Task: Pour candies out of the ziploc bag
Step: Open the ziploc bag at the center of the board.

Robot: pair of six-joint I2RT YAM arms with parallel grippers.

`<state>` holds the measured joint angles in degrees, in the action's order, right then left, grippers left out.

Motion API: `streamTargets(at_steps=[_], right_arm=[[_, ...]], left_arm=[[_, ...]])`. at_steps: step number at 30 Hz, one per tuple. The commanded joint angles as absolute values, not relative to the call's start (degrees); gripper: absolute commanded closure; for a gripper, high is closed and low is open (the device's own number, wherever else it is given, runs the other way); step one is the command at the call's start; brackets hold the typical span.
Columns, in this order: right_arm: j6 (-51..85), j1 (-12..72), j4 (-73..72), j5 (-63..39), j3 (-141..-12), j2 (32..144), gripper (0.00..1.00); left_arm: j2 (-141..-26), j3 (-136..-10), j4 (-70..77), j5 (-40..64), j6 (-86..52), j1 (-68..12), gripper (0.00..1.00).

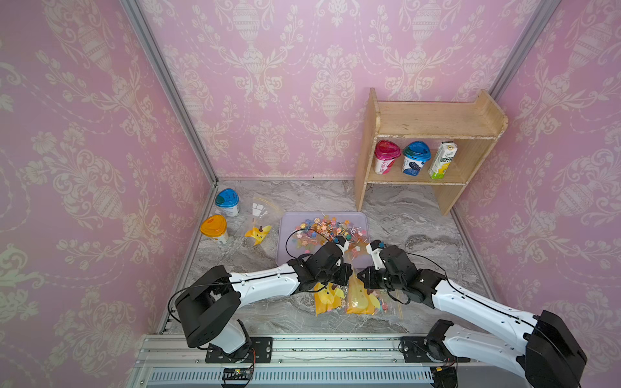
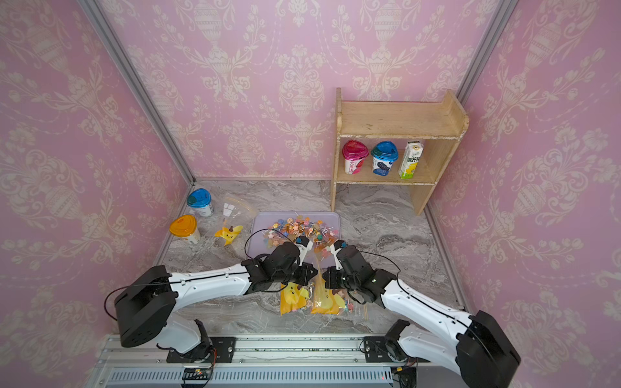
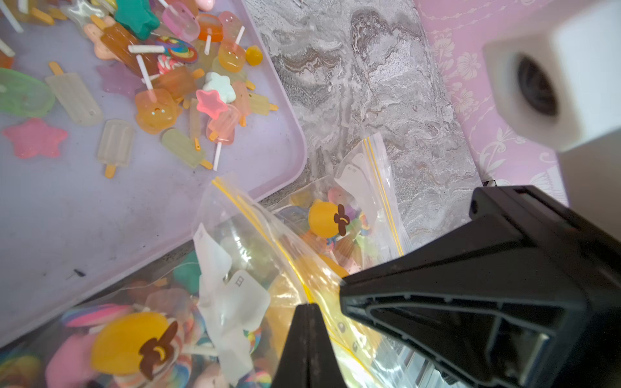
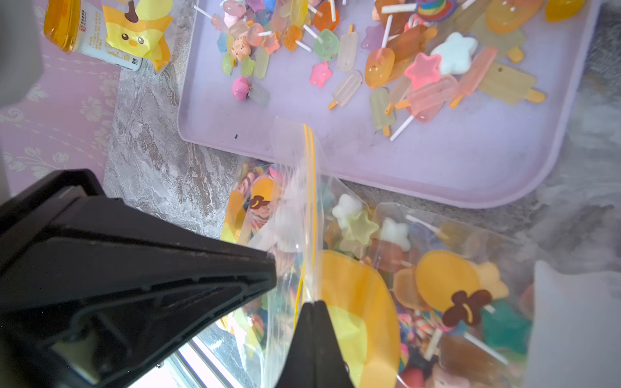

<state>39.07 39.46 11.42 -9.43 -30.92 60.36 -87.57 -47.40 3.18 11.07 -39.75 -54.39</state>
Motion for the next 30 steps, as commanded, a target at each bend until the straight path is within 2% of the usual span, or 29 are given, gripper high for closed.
streamTargets(at_steps=[1,30], right_arm=[[37.81,39.67,15.11,-5.64,-31.76,57.95,1.0],[34.89,39.75,23.48,-3.82,-36.38,53.89,1.0]], left_arm=[[-85.01,-47.98,-0.18,8.84,-37.5,-54.06,1.0],[-75.39,-58.34,-18.99,2.48,-27.66,-54.14,1.0]])
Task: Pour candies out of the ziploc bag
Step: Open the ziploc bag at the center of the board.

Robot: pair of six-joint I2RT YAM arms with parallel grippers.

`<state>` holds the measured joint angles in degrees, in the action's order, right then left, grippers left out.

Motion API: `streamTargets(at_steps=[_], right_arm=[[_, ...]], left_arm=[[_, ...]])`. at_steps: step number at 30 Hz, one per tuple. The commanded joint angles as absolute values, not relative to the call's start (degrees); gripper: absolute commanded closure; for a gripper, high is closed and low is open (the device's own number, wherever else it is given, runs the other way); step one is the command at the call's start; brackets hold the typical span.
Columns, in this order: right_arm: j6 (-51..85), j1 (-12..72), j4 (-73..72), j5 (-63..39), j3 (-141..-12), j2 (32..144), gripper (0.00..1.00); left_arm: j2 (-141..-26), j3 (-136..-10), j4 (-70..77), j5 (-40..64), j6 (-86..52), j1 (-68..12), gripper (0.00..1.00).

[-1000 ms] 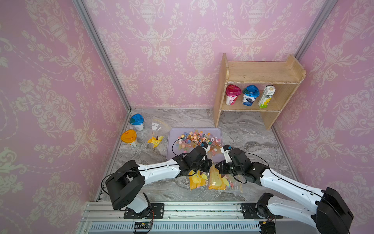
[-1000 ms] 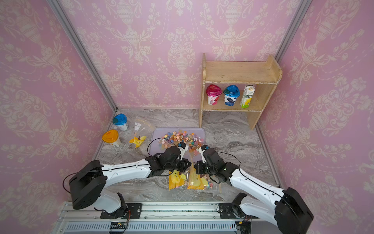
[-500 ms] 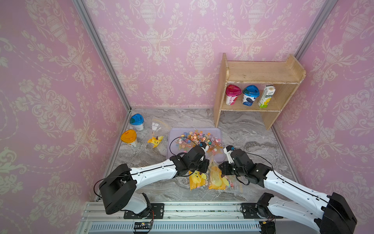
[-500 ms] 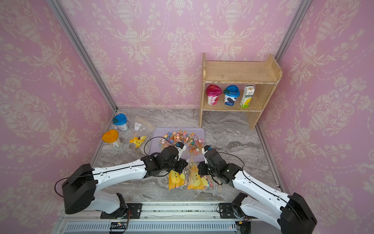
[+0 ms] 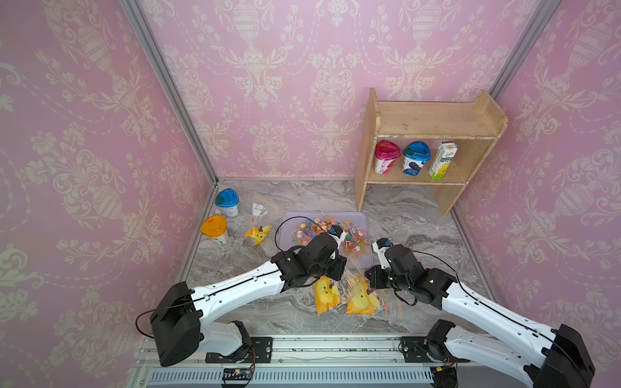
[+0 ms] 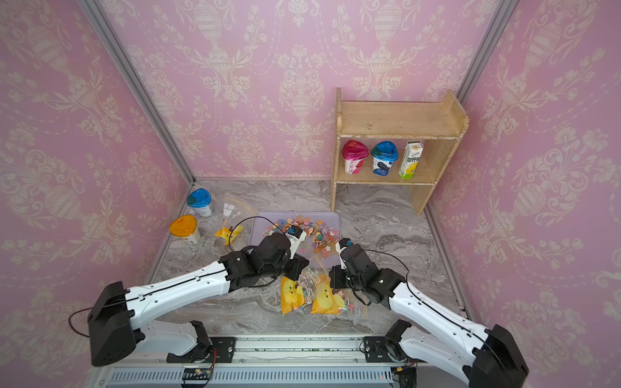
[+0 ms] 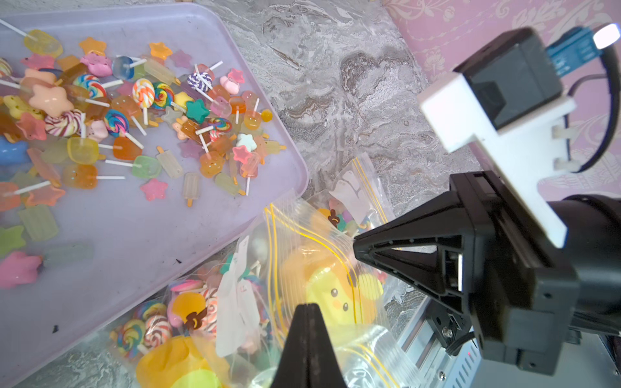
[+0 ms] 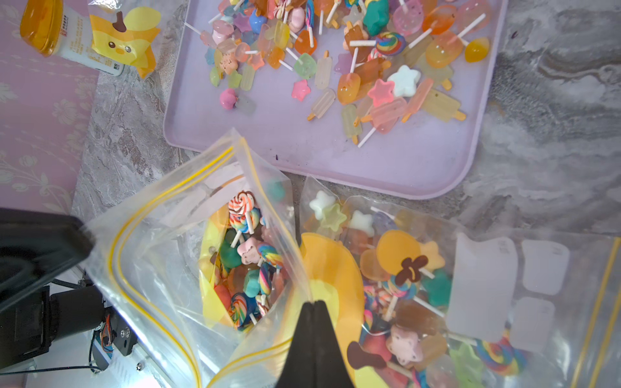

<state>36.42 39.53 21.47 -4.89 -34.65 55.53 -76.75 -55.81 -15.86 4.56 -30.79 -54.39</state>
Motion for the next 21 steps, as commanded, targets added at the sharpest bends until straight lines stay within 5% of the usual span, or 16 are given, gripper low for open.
streamTargets(at_steps=[1,21], right_arm=[[34.76,39.81,23.76,-3.72,-36.39,53.62,1.0],[32.63,39.73,28.18,-1.37,-35.91,51.15,1.0]], left_arm=[[-75.39,-58.72,-19.62,2.29,-27.3,-54.14,1.0],[-71.9,-61.94,-25.71,1.73,-21.07,-54.14,1.0]])
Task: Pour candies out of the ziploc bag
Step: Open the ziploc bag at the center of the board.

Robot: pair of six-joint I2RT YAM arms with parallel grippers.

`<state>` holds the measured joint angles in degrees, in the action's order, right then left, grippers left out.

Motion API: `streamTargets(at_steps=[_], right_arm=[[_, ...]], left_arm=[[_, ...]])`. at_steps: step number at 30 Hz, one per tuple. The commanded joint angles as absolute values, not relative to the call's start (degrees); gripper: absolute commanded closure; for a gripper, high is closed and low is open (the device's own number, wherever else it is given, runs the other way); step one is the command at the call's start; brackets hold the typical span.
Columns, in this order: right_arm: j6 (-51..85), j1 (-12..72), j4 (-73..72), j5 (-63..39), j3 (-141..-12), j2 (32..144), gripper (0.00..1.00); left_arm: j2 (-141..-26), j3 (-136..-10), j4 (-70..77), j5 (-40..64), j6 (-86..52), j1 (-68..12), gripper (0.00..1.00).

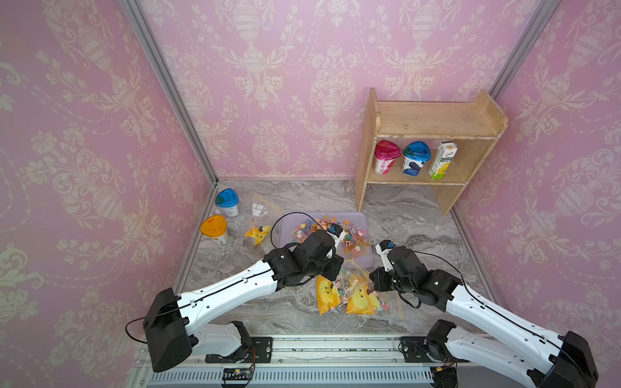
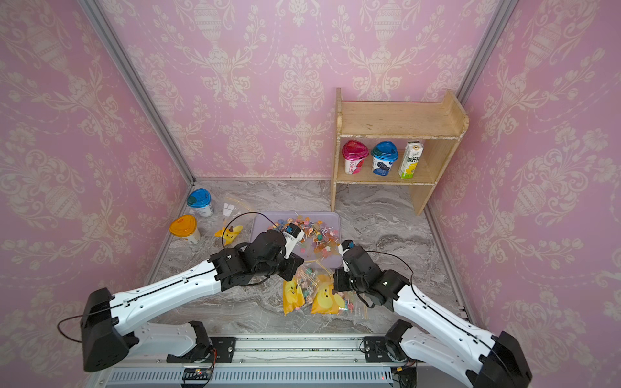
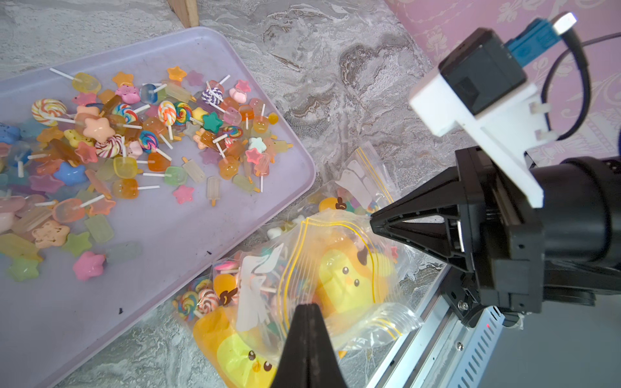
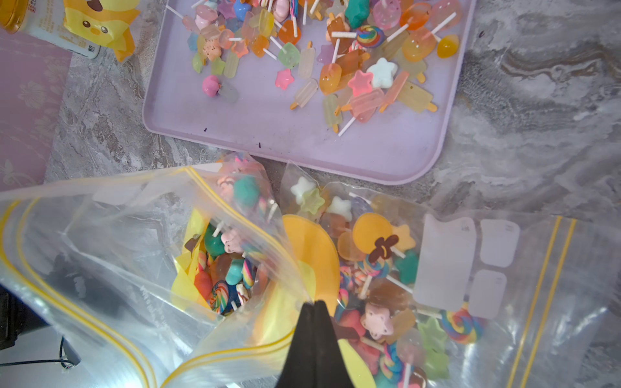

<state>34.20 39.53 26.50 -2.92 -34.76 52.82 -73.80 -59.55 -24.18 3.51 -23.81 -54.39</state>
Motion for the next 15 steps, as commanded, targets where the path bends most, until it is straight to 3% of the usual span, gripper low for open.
streamTargets(at_steps=[1,9,13,15], right_arm=[[32.64,39.78,28.43,-1.24,-35.94,50.92,1.0],[32.14,39.89,30.69,0.88,-36.29,50.07,1.0],[32.17,40.19,31.09,1.42,-36.3,51.21,0.85],[32.42,40.28,31.49,1.97,-36.14,51.07,0.8]], left_arm=[[-71.81,-62.2,-25.89,1.97,-20.71,-54.14,1.0],[-71.61,-63.72,-25.2,3.84,-19.84,-54.14,1.0],[-72.81,-63.17,-25.54,2.99,-20.54,-54.07,1.0],[-72.71,-61.92,-25.14,2.33,-21.62,-53.89,0.89]])
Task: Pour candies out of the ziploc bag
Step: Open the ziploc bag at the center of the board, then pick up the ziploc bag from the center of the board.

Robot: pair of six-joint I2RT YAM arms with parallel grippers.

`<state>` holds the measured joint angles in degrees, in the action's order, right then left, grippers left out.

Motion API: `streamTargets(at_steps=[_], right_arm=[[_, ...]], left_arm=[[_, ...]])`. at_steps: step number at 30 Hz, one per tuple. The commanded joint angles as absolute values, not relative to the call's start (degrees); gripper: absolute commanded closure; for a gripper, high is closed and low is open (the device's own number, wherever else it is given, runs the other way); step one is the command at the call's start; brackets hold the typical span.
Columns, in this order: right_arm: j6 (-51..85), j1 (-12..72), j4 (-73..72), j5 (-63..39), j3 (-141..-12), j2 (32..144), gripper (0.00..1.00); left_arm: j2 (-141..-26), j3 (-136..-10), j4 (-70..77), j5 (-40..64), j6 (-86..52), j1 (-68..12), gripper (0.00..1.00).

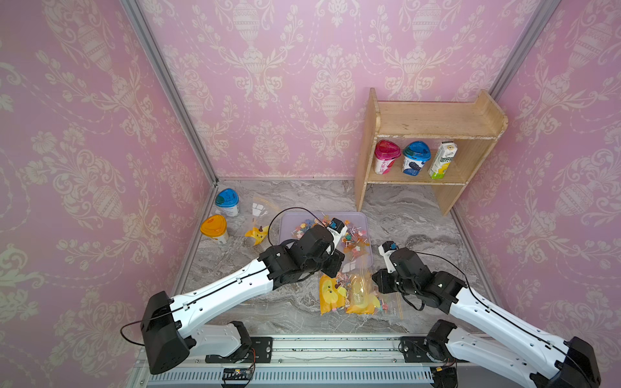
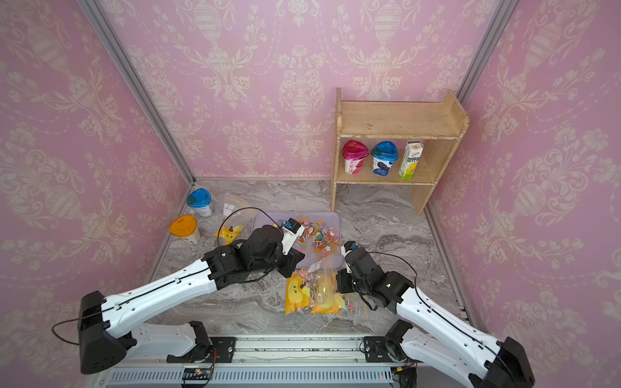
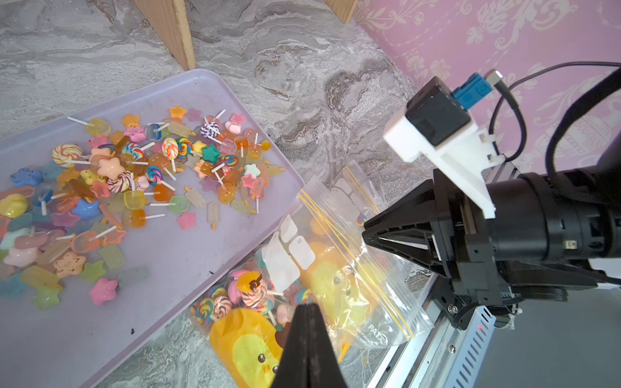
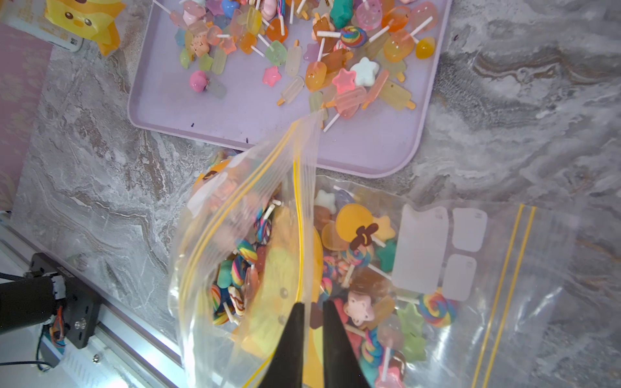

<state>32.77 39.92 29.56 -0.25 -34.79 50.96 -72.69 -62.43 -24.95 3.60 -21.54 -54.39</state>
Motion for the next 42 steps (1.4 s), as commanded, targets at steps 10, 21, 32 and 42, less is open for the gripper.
streamTargets(at_steps=[10,21,32,42], right_arm=[[31.96,40.31,36.12,1.8,-40.47,45.27,0.55],[33.93,41.72,26.79,-7.29,-39.77,51.79,0.49],[36.0,42.71,22.42,-9.76,-40.24,59.28,0.56],[37.14,42.83,22.42,-7.99,-39.79,59.34,0.79]], left_arm=[[-68.96,-47.6,-16.39,3.84,-31.89,-48.5,0.45],[-67.33,-33.95,-5.7,8.64,-40.56,-44.91,0.25],[-70.16,-26.25,3.56,12.72,-46.28,-44.84,0.22],[-75.57,-22.99,12.73,16.77,-50.08,-44.91,0.24]])
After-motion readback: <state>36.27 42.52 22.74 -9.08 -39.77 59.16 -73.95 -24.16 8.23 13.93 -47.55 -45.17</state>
